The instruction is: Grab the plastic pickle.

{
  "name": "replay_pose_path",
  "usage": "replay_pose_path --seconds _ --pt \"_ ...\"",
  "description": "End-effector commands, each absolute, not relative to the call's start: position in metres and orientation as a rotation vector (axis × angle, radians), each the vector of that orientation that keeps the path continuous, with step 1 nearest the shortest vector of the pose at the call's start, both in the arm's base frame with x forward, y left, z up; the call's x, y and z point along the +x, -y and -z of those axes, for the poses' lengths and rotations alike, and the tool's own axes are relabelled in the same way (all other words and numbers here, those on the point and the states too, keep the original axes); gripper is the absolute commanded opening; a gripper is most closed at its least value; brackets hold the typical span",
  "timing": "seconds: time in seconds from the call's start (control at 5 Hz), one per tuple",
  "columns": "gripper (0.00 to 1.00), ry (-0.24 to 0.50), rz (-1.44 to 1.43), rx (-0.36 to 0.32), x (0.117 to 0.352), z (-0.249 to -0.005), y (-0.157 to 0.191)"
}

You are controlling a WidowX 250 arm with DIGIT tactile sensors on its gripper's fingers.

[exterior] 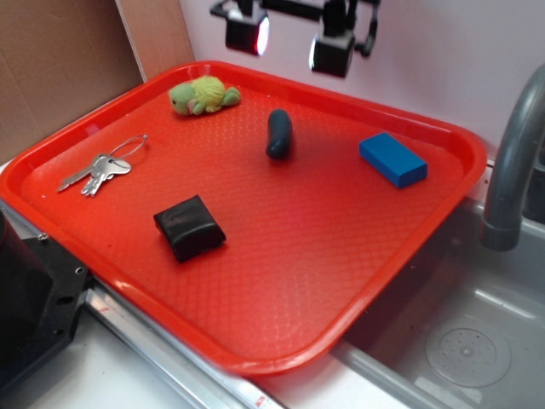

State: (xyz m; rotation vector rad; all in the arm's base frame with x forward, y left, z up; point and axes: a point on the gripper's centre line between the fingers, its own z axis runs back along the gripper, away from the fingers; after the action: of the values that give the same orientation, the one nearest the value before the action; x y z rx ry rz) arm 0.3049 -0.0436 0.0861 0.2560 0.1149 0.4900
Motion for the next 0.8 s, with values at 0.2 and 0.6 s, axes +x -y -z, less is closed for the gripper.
replay_pose_path --seconds 0.2,0.6 --pt "1.00 -0.205 -0.547 0.343 0.285 -0.032 -0.012" --pt "0.00 -0.282 -0.476 0.330 0.283 -0.003 -0.032"
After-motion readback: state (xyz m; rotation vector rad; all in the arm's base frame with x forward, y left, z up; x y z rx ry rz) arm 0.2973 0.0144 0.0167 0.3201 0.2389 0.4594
